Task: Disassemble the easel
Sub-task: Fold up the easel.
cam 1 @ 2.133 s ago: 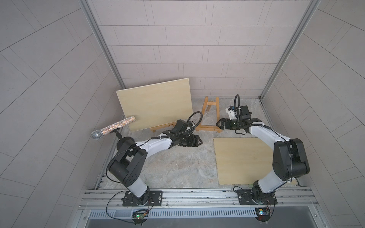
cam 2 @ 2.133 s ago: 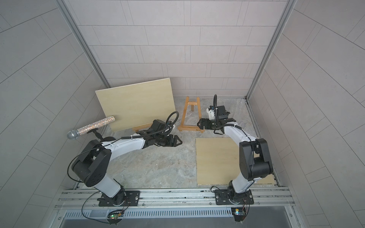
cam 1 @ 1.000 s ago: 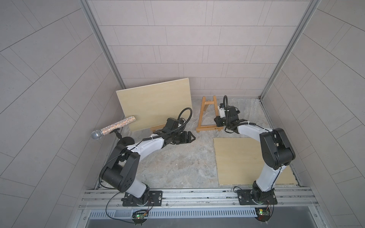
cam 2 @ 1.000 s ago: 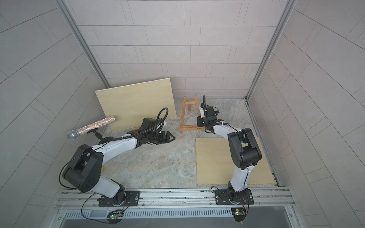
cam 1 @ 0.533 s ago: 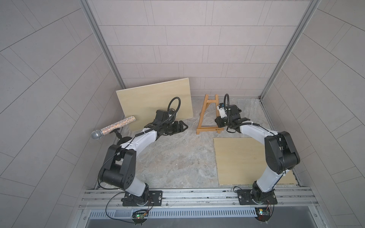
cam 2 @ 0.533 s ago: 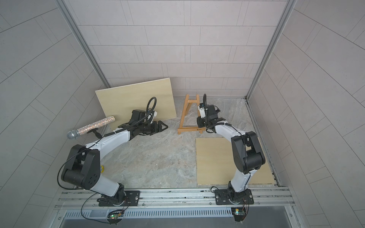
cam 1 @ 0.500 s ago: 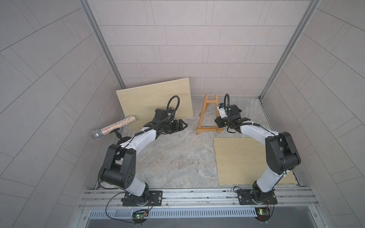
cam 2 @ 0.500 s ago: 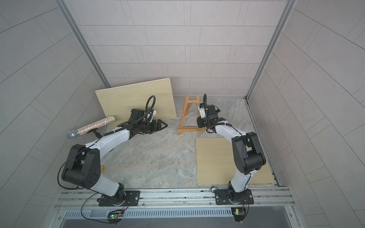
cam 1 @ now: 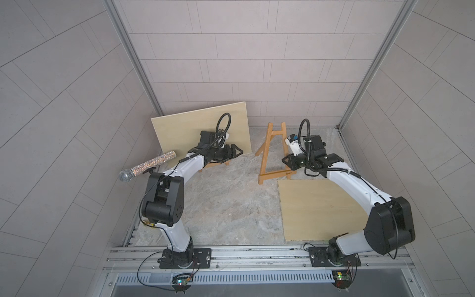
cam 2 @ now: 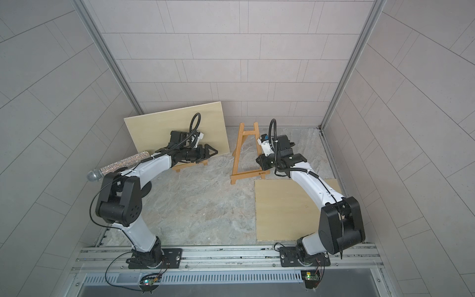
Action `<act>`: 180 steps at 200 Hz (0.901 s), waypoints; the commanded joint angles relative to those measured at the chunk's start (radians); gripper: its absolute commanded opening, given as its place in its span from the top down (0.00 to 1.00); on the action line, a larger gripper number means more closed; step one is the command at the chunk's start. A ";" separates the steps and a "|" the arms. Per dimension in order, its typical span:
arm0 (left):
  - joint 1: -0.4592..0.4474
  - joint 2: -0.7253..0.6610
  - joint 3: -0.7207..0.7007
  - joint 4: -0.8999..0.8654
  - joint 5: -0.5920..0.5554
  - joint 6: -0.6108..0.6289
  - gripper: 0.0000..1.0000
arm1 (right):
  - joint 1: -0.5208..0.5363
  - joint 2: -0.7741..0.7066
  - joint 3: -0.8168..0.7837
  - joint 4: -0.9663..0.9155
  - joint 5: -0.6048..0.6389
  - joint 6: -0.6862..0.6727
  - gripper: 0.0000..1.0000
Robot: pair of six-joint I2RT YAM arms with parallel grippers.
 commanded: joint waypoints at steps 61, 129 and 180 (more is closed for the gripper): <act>-0.098 0.084 0.102 -0.040 0.023 0.009 0.44 | 0.097 -0.108 -0.017 -0.046 -0.086 0.008 0.99; -0.172 -0.009 -0.054 0.119 0.086 -0.121 0.57 | 0.155 -0.076 -0.042 0.019 -0.044 0.075 1.00; -0.195 -0.118 -0.291 0.239 0.075 -0.197 0.60 | 0.255 -0.069 -0.143 0.066 0.021 0.167 1.00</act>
